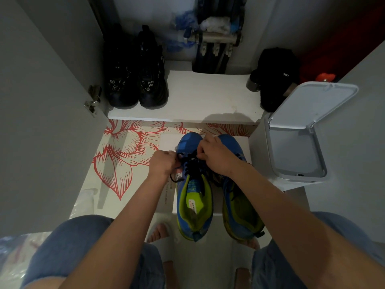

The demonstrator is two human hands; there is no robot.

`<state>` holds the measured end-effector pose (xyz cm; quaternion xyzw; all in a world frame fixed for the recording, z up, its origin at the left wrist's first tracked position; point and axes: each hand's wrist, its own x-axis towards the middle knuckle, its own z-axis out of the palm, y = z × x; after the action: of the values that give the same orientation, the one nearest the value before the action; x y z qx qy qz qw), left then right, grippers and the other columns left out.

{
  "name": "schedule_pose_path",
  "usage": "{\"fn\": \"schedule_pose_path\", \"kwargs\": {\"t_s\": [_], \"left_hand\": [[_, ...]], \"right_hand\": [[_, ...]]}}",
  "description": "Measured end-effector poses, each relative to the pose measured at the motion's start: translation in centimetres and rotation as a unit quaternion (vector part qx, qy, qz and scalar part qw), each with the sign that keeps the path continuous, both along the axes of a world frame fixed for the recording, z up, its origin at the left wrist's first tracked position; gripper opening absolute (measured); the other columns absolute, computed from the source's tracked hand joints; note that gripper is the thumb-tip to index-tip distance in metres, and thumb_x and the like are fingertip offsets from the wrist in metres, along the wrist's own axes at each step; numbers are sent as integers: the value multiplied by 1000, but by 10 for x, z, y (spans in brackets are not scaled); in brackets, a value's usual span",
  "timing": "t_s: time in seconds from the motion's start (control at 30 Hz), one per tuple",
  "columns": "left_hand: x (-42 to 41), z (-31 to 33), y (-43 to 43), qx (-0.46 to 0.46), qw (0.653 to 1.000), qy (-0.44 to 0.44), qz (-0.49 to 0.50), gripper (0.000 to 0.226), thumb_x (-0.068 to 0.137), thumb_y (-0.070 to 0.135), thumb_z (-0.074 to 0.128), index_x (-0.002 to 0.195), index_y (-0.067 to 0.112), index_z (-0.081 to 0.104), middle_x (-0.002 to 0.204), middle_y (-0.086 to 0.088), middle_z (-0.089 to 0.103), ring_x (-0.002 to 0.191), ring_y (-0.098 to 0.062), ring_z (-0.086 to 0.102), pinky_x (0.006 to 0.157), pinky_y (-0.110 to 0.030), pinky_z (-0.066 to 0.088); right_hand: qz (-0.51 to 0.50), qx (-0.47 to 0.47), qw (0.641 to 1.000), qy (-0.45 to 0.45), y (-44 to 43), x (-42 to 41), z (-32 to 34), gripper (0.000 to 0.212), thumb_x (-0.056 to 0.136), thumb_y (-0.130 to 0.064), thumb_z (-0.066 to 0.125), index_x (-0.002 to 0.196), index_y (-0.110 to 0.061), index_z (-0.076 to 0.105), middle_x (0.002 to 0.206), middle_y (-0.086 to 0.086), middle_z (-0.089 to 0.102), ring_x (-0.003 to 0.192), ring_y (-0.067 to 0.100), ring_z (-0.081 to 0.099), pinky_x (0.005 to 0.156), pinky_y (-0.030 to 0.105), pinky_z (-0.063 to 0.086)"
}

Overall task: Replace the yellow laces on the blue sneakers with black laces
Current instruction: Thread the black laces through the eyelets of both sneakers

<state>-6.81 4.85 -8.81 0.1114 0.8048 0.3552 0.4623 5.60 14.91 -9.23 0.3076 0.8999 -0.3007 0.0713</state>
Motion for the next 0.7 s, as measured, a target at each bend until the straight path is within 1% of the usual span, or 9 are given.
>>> {"fn": "schedule_pose_path", "kwargs": {"t_s": [0.03, 0.1, 0.2, 0.3, 0.37, 0.47, 0.53, 0.63, 0.7], "left_hand": [[1, -1, 0, 19, 998, -31, 46, 27, 94, 4, 49, 114, -11, 57, 76, -10, 59, 67, -21, 60, 66, -23, 52], [1, 0, -2, 29, 997, -45, 47, 15, 90, -7, 50, 95, -3, 64, 70, -8, 57, 64, -19, 58, 67, -22, 52], [2, 0, -7, 41, 999, 9, -16, 35, 83, -12, 56, 63, 14, 65, 64, -7, 62, 73, -28, 60, 79, -36, 52], [5, 5, -9, 67, 996, 39, -52, 19, 80, -13, 58, 86, 2, 67, 84, -14, 63, 78, -34, 63, 86, -46, 54], [9, 5, -8, 81, 992, 65, -70, 20, 81, -11, 60, 98, -2, 67, 91, -15, 62, 78, -32, 63, 86, -46, 54], [12, 6, -6, 80, 988, 107, -82, 14, 82, -7, 62, 91, 3, 65, 86, -12, 61, 66, -24, 60, 81, -42, 56], [13, 4, -5, 83, 986, 117, -79, 12, 83, -4, 63, 81, 7, 59, 82, -10, 60, 63, -22, 59, 79, -44, 56], [13, 2, -4, 91, 987, 119, -60, 24, 85, 1, 62, 71, 17, 51, 83, -13, 59, 81, -38, 65, 79, -52, 54], [16, 3, -3, 85, 984, 137, -78, 19, 87, 4, 59, 75, 15, 50, 86, -15, 60, 85, -40, 64, 78, -53, 53]], "right_hand": [[5, 26, 1000, 6, 0, -1, 1, 5, 92, -5, 51, 95, -9, 51, 113, 10, 39, 106, 23, 37, 90, 35, 37], [-2, -2, 1000, 23, -3, -4, 5, 4, 93, -6, 50, 93, -10, 49, 115, 10, 42, 111, 23, 38, 93, 36, 38], [3, -38, 999, 11, -6, -5, 13, 7, 98, -13, 44, 100, -9, 49, 102, 9, 53, 95, 22, 51, 79, 35, 41], [18, 26, 1000, 5, -9, -13, 19, 11, 96, -15, 46, 104, -9, 52, 99, 10, 58, 91, 23, 53, 68, 34, 39], [12, -2, 1000, 26, -11, -16, 19, 9, 94, -13, 49, 100, -8, 54, 98, 10, 58, 90, 22, 54, 68, 34, 40], [-96, -120, 984, 93, 0, -9, 27, 9, 93, -10, 52, 95, -4, 60, 92, 5, 58, 84, 15, 53, 72, 29, 44], [-136, -123, 980, 76, 14, 2, 31, 14, 93, -4, 50, 99, -4, 62, 93, 2, 55, 85, 13, 51, 70, 26, 43], [-85, -124, 989, 4, 22, 13, 26, 22, 86, 6, 56, 105, -2, 65, 96, 4, 57, 89, 15, 52, 73, 22, 44], [-71, -155, 985, -1, 17, 14, 17, 21, 82, 3, 66, 101, -6, 65, 97, 6, 62, 88, 14, 55, 73, 20, 44]]}}
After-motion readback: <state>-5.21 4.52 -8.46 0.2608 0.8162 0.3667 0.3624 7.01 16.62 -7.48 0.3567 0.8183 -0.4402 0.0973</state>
